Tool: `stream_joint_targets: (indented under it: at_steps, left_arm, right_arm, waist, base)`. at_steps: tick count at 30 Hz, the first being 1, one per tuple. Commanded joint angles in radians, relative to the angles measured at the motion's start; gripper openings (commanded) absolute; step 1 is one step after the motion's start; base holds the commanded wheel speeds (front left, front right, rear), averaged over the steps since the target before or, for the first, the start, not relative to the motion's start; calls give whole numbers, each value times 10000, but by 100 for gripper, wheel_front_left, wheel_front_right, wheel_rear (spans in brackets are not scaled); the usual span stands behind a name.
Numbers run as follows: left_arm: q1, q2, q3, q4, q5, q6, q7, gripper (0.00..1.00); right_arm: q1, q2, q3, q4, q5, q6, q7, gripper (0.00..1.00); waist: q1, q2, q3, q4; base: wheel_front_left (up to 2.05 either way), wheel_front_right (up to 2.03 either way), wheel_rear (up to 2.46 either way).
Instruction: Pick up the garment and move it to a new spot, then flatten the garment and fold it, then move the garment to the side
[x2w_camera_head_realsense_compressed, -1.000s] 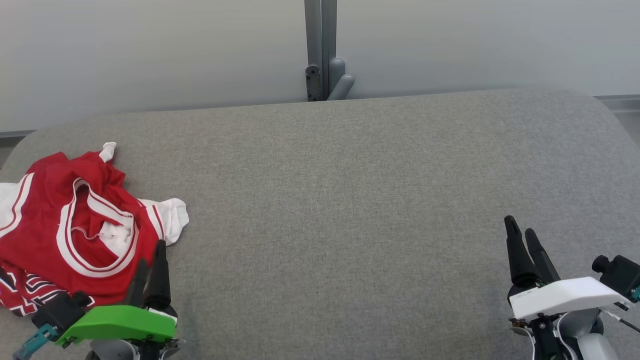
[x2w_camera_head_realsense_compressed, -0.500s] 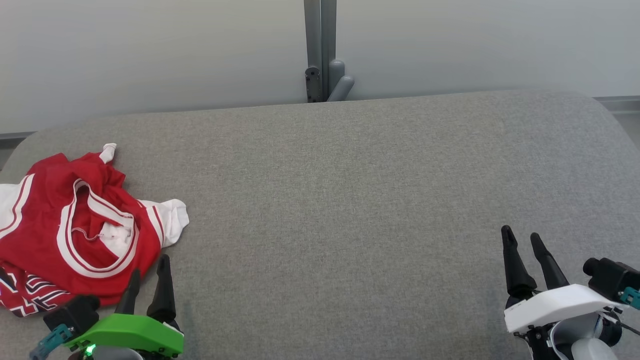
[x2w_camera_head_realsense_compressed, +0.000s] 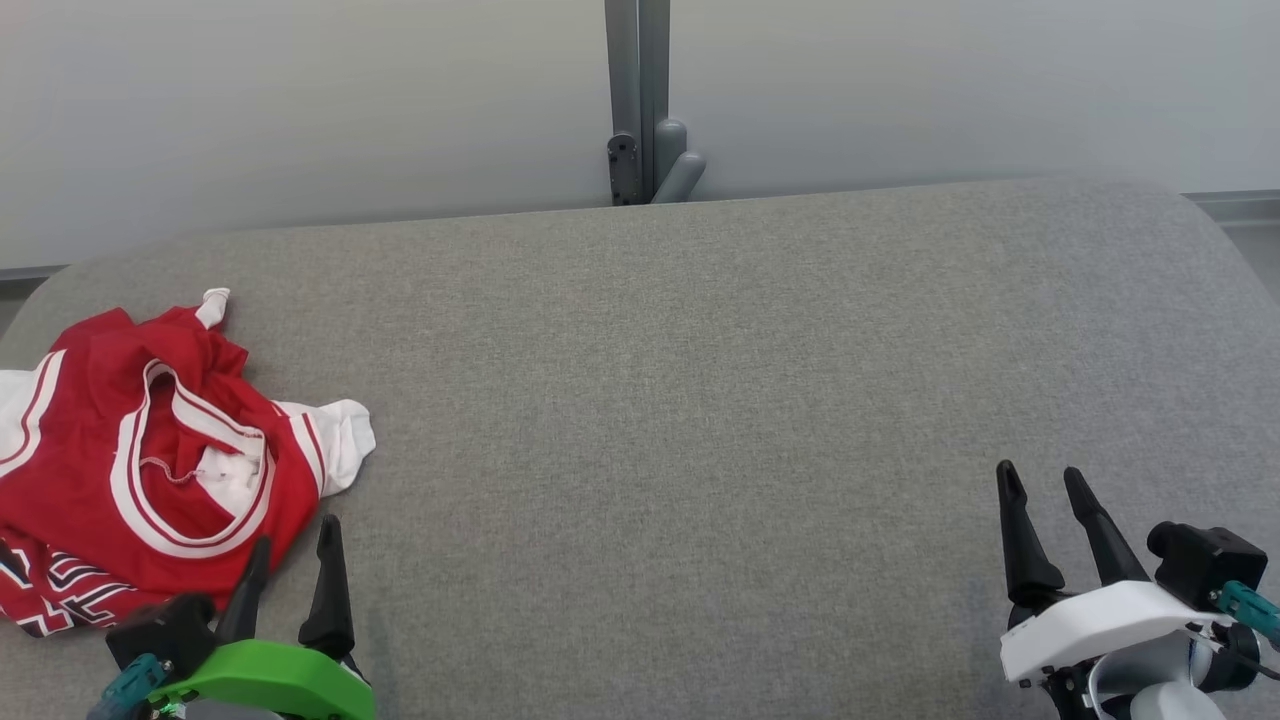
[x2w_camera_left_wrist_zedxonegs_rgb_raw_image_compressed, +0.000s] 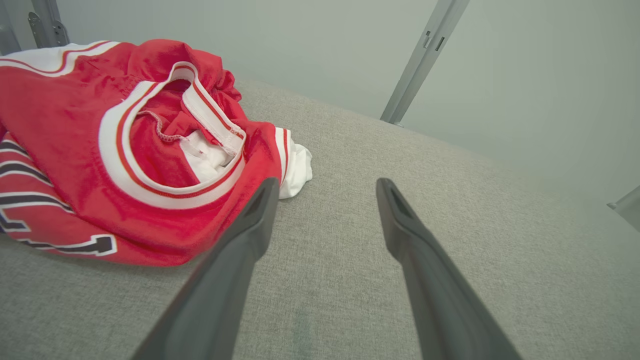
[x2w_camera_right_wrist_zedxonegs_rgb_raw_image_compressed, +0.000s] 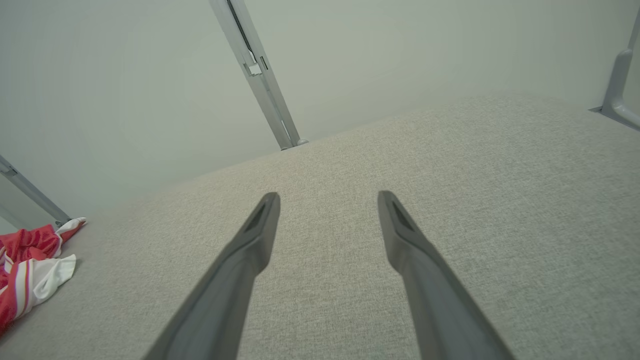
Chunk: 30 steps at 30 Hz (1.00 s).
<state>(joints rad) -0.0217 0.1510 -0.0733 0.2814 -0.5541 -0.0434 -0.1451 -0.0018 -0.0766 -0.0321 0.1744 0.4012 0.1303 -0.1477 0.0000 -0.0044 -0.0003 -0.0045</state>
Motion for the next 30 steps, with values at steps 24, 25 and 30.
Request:
stream_joint_targets:
  at_steps: [24,25,30]
  left_arm:
    - [324,11,130,189,2513,-162,-662,100]
    - [329,-1,145,250,2565,-195,-689,100]
    - [316,-31,198,476,2890,-294,-798,100]
  right_arm:
    - [368,129,-170,-237,-2523,4,-656,100]
    - [371,133,-184,-231,-2605,4,-682,100]
    - [440,155,-243,-197,-2915,4,-781,100]
  waist:
    - [0,33,41,7]
    - [0,34,43,9]
    - [0,35,61,14]
  base:
    - [0,0,0]
    - [0,0,0]
    - [0,0,0]
